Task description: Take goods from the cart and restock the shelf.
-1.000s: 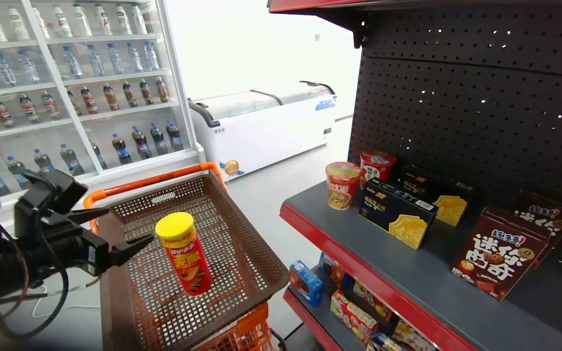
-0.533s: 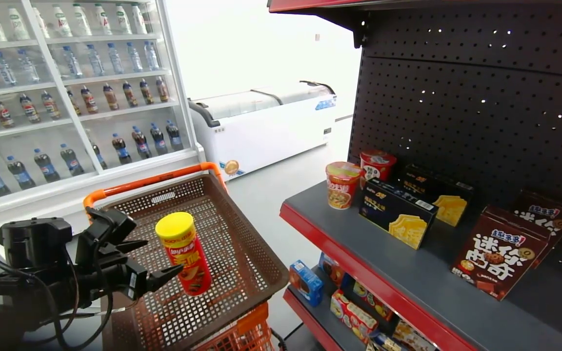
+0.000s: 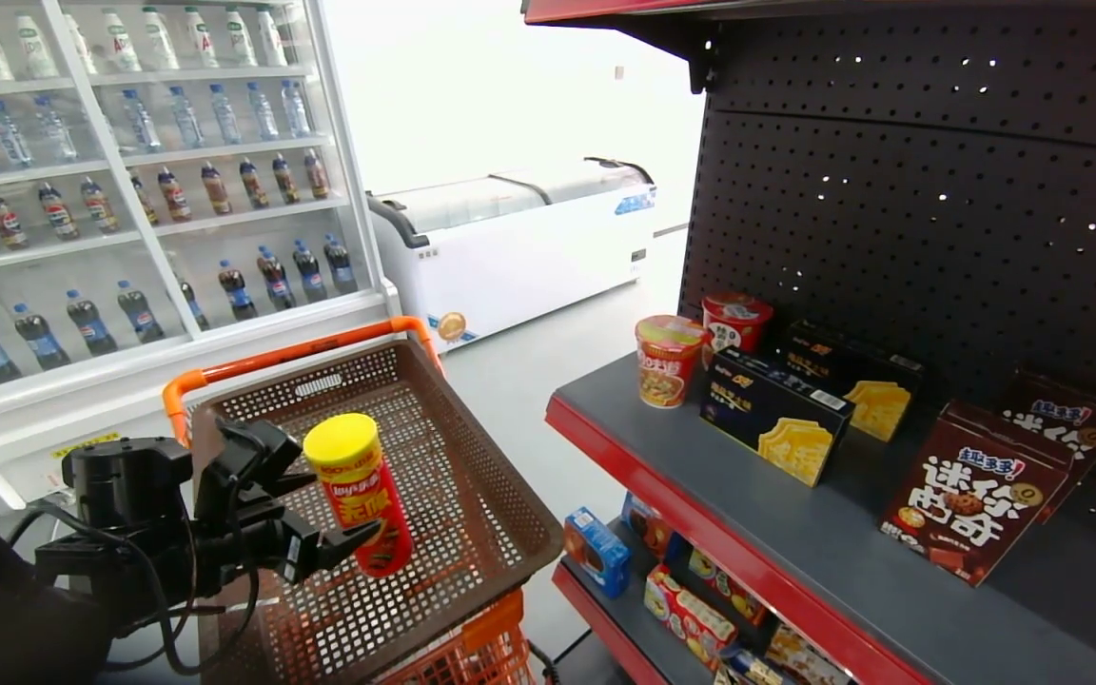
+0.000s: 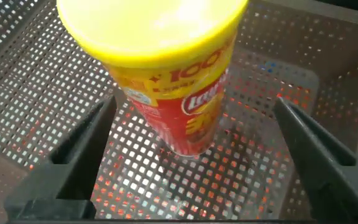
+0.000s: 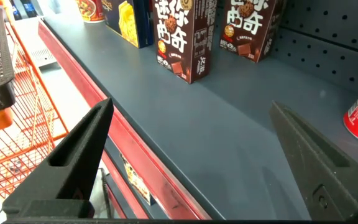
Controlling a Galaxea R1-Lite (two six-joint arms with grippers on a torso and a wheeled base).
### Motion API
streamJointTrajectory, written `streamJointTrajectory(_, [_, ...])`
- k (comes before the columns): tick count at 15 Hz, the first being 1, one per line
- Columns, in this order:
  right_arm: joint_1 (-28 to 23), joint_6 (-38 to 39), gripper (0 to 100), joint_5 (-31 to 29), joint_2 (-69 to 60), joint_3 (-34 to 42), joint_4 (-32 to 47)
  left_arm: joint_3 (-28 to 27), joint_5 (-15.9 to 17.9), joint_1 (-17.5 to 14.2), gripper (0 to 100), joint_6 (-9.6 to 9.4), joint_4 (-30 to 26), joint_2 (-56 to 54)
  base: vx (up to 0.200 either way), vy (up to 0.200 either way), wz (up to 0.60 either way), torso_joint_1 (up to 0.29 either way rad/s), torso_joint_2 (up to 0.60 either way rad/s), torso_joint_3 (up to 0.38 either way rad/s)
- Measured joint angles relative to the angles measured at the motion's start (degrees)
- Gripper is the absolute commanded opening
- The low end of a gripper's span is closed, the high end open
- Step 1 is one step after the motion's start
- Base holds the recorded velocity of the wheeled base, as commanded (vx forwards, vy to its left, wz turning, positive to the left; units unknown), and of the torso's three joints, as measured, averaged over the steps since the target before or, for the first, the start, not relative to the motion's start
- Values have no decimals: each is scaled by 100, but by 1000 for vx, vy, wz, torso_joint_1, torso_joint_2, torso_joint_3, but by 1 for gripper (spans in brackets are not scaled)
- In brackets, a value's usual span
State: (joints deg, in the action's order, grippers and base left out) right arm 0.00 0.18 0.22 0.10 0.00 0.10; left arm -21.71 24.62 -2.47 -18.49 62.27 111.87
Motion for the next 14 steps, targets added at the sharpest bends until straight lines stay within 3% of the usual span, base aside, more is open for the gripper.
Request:
streamJointTrajectory(13, [-2,-2,100,2,0,0,-2,-1059,101,173,100,-124,73,1139,0,0,0,0,0,0])
streamJointTrajectory(14, [-2,-2,100,0,0,0,0,-1125,101,204,0,-123,82,1208,0,0,0,0,0,0])
